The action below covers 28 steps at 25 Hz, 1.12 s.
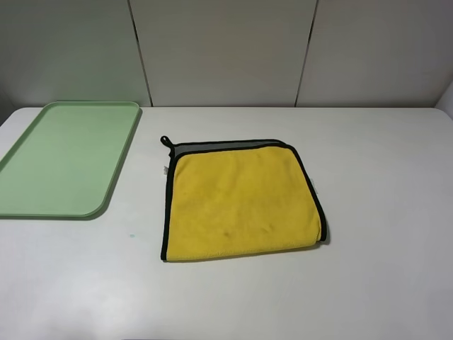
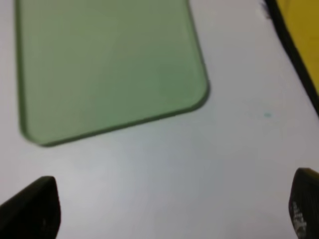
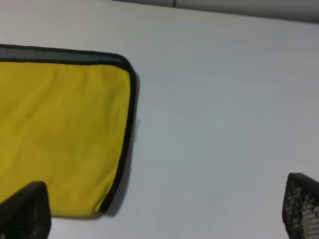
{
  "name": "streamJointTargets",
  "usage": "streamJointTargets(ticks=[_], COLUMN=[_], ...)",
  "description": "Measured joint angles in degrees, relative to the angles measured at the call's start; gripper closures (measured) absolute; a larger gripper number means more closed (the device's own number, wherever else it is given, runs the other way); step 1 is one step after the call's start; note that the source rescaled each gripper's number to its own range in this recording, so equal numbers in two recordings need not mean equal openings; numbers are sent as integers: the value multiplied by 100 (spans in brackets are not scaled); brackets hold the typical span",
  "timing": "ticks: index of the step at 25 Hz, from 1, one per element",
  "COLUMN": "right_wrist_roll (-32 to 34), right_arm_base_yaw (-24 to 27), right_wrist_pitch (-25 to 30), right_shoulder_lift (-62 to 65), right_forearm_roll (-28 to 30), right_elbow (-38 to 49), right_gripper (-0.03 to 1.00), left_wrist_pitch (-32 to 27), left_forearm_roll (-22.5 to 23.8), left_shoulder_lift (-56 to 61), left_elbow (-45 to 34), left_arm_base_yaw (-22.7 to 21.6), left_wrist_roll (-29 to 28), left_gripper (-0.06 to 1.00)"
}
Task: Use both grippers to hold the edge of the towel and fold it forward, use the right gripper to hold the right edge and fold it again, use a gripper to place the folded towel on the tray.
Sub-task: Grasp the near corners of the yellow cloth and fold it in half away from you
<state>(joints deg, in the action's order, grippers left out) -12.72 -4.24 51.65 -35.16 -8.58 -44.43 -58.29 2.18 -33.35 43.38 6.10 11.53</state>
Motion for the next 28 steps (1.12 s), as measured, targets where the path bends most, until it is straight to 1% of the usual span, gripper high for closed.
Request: streamJointTargets(ticks=[3,5,10,12,17,19,22,26,28], right_wrist_roll=[-143,-358,-1206,-1590,-2154,-2258,-2299,-2304,-2409], right_arm_base_yaw=[-228,-450,-984,-1199,-1668,-1799,-1842,-1842,-1842], right_wrist_pitch=[-232,-340,-620,-647,-984,-1258,-1660,-1770,-1662], right_shoulder_lift=[-485,-802,-1698,-2035,-2802,-3051,-3407,-3932,-4241], right_forearm_roll=[-14,-19,-94,-115,-128,-142,-236,-425,-485], right_elbow=[-37,-37,-37,-37,-37,-37,-42,-43,-43], right_gripper=[-3,-3,-3,-3,-3,-3,-3,-3,-3], left_wrist_pitch=[228,380,720,856,1153,1235,1492,1931,2148], left_forearm_roll=[-6,-6,-11,-11,-11,-16,-16,-28,-28], left_shoulder_lift=[-461,-784,-1764,-2174,-3296,-3708,-4326,-4959,-5273], left_elbow=[14,14,14,14,19,19,19,19,19], left_arm_base_yaw=[528,869,1658,1969,2708,2905,3187,3473,3557], left_wrist_roll=[290,553,1051,1246,1743,1901,2043,2207,2240], left_gripper=[4,4,4,4,4,4,4,4,4])
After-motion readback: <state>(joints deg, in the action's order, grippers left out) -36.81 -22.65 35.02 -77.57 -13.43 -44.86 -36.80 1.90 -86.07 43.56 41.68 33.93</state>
